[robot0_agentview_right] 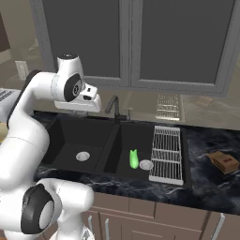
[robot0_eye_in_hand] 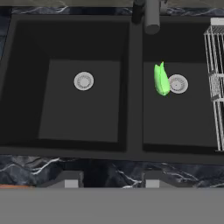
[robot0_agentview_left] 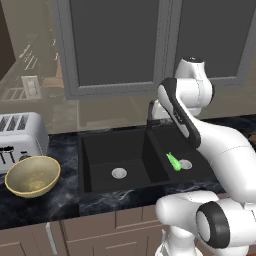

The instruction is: Pick the corn from the sink and place it in the bowl. Then pick the bowl and place it in the microwave. Then close the microwave door and press the start button.

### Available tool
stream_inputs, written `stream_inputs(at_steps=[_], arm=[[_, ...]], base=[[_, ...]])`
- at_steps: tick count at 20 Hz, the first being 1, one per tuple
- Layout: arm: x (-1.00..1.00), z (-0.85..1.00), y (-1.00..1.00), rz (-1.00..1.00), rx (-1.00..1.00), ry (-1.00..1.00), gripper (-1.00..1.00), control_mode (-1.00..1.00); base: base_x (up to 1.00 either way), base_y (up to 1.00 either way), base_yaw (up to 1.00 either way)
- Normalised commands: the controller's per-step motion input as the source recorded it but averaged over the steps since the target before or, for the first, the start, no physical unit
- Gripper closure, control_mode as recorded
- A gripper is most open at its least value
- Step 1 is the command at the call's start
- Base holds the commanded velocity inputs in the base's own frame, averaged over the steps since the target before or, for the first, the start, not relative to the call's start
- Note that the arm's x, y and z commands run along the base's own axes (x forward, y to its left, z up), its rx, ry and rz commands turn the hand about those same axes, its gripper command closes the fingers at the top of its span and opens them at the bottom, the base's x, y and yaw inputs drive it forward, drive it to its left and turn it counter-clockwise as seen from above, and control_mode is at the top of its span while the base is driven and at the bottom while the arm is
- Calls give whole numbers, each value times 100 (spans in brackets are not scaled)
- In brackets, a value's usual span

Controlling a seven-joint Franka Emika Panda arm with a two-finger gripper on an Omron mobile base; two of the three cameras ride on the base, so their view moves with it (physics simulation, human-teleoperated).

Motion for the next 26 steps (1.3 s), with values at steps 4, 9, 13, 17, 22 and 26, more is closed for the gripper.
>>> stream_inputs(at_steps=[4,9,13,17,22,26], arm=[[1,-7,0,0,0,-3,-100,-100],[-2,0,-8,-1,1,-1,-100,-100],[-29,-8,-79,-14,8,0,-100,-100],[-8,-13,-91,-24,12,3,-100,-100],[0,-32,-67,-38,6,17,-100,-100],[6,-31,-26,-23,0,18,-100,-100]], base=[[0,0,0],[0,0,0],[0,0,0],[0,0,0],[0,0,0],[0,0,0]])
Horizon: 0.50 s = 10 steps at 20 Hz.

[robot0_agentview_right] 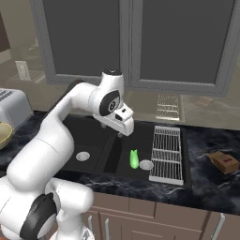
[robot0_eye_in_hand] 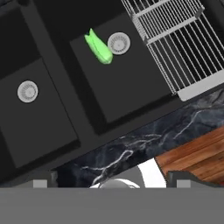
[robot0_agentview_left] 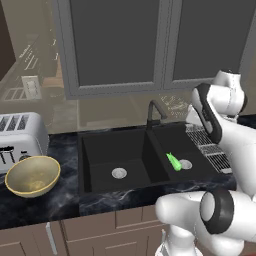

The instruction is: Pick the corn from the sink and place it in the bowl. Then pick the bowl and place it in the microwave. Then close the microwave door and press the start button.

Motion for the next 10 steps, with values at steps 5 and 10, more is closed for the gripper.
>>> stream_inputs(at_steps=[5,10], arm=[[0,-22,-3,0,0,6,-100,-100],[10,-40,-4,1,0,5,-100,-100]], base=[[0,0,0],[0,0,0]])
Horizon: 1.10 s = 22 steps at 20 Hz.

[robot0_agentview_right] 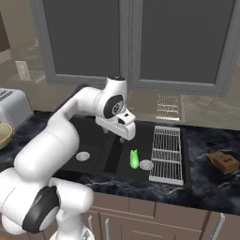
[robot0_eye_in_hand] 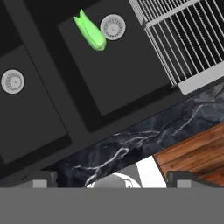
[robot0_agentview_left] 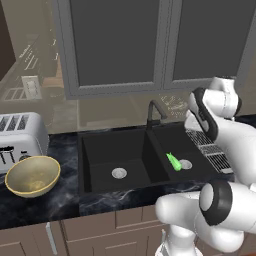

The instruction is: Pick the corn from the sink and place it in the bowl. Then pick the bowl and place it in the microwave. Then close the microwave door and press the start button.

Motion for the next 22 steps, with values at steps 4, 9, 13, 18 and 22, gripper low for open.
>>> stream_inputs(at_steps=[4,9,13,18,22], arm=[[7,-40,-5,0,0,2,-100,-100],[0,-51,-2,0,0,1,-100,-100],[3,-62,0,0,0,2,-100,-100],[24,-63,0,0,0,3,-100,-100],[64,-37,0,0,0,10,-100,-100]], base=[[0,0,0],[0,0,0],[0,0,0],[0,0,0],[0,0,0]])
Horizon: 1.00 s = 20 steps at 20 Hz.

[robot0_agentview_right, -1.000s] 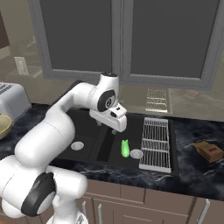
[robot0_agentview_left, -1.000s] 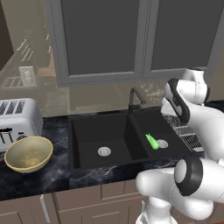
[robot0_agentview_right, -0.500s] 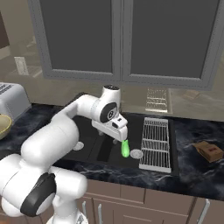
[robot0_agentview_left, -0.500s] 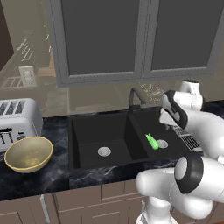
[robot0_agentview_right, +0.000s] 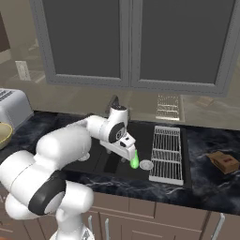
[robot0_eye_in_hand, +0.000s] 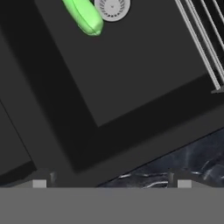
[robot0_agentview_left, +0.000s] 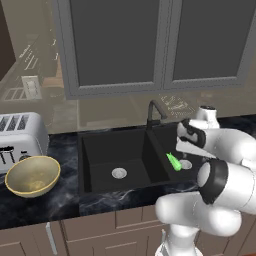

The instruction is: Pick the corn from the sink and place it in the bowl. Then pick the bowl and place it in the microwave. Then close the microwave door and press the start button.

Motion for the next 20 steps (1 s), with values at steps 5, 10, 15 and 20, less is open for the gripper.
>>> stream_inputs(at_steps=[5,10,15,20], arm=[[67,-29,-6,0,0,10,-100,-100],[59,-27,-26,1,0,7,-100,-100],[31,-33,-38,3,0,1,-100,-100],[22,-50,-17,1,5,0,-100,-100]], base=[[0,0,0],[0,0,0],[0,0,0],[0,0,0]])
